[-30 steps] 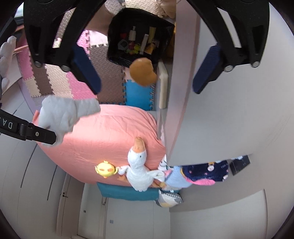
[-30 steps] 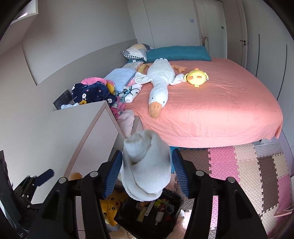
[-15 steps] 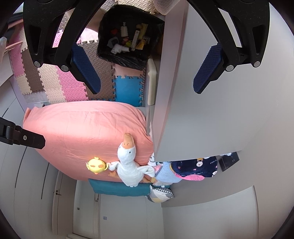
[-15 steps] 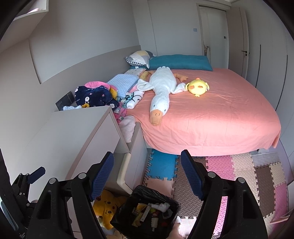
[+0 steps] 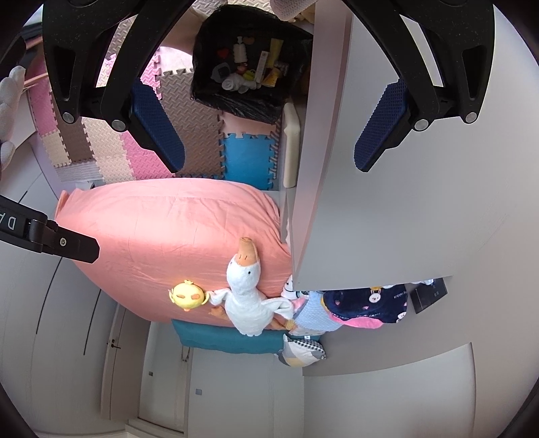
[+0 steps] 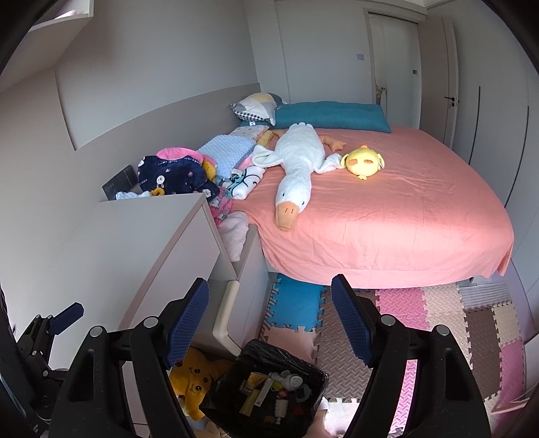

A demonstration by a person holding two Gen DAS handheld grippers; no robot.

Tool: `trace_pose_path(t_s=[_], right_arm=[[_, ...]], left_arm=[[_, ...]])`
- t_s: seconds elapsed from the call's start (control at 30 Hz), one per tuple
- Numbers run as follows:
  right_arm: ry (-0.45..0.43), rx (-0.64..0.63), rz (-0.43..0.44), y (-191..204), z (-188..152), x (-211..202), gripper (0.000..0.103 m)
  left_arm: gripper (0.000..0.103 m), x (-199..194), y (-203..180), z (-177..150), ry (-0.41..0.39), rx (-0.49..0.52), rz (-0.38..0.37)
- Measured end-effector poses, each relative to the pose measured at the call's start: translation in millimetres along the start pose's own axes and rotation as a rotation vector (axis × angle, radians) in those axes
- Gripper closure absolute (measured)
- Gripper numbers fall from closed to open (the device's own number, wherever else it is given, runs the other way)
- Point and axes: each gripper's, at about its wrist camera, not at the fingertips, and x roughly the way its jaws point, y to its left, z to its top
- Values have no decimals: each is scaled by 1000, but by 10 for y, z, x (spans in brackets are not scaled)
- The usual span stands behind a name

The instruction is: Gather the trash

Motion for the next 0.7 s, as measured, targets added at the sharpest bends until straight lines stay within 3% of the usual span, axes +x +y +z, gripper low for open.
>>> trace_pose_path(t_s=[0.7], right_arm=[[10, 6, -1, -32, -49, 26, 28]], left_arm=[[6, 68, 5, -4, 30, -5, -12]])
